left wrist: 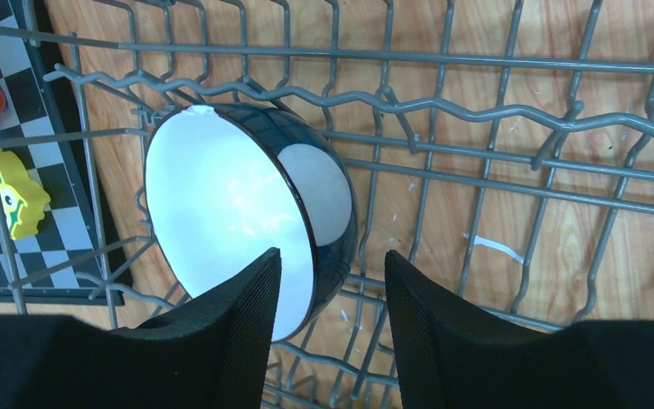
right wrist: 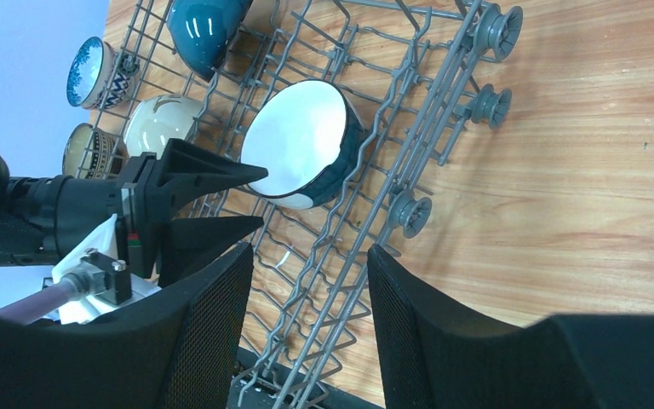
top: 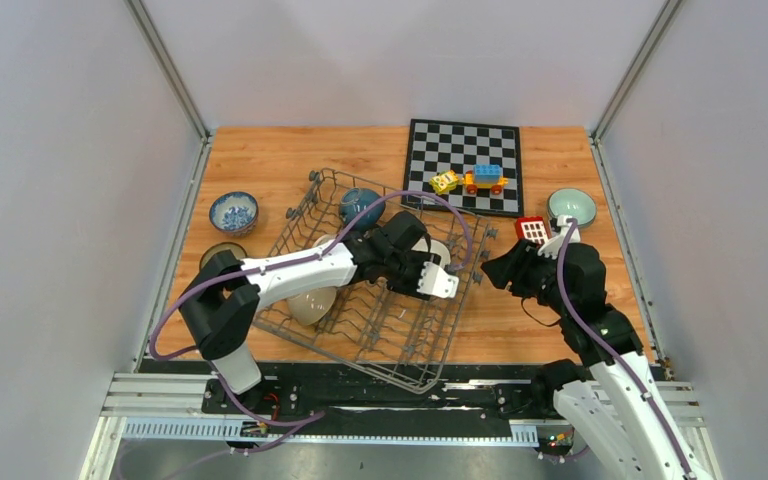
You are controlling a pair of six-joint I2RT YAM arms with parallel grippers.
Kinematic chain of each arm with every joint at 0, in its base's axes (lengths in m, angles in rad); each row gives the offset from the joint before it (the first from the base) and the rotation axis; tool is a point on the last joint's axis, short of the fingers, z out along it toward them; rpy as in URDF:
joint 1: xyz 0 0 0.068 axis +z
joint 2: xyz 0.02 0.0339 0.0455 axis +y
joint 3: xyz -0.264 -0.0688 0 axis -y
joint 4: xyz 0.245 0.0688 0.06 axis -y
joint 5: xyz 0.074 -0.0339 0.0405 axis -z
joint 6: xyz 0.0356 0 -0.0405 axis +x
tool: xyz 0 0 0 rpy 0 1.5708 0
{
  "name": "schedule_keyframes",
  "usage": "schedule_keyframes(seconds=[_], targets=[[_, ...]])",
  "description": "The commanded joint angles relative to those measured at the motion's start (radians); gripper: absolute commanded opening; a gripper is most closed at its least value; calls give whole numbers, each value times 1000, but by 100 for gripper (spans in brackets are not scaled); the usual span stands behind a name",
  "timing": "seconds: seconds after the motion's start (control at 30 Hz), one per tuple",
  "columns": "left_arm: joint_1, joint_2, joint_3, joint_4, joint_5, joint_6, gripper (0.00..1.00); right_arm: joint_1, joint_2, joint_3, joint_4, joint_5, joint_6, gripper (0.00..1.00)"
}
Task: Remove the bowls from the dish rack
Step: Pick up the bowl from the dish rack.
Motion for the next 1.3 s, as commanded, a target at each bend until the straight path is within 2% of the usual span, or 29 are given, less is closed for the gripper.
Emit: schedule_keyframes(seconds=[0.0, 0.57, 0.83, 1.13, 1.27], targets=[[-7, 36, 32, 24, 21, 23, 49, 12, -16, -11, -19, -12, -11, 56], [-9, 84, 31, 58, 34, -4, 21, 13, -20, 5, -36, -3, -20, 56], [-12, 68, 29, 68, 8, 6, 0, 13, -19, 16, -44, 9, -26, 56], [-13, -14, 68, 70, -39, -3, 0, 13, -14, 55, -61, 20, -40, 56], [-13, -93, 108, 62, -43, -18, 0, 14, 0, 124, -86, 42, -101, 57]])
